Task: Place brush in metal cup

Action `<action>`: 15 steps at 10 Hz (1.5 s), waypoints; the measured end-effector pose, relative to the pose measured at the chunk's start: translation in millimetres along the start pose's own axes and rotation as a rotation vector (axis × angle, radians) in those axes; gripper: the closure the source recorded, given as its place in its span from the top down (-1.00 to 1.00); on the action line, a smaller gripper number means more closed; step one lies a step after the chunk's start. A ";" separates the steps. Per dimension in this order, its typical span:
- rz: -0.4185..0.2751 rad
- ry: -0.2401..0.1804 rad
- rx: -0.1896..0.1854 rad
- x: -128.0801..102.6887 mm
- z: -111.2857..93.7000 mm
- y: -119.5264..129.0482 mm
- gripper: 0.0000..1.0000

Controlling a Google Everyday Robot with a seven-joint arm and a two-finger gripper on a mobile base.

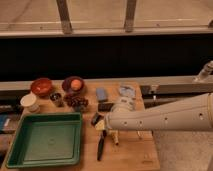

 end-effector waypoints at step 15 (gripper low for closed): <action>-0.129 0.173 -0.080 14.2 55.6 57.3 0.60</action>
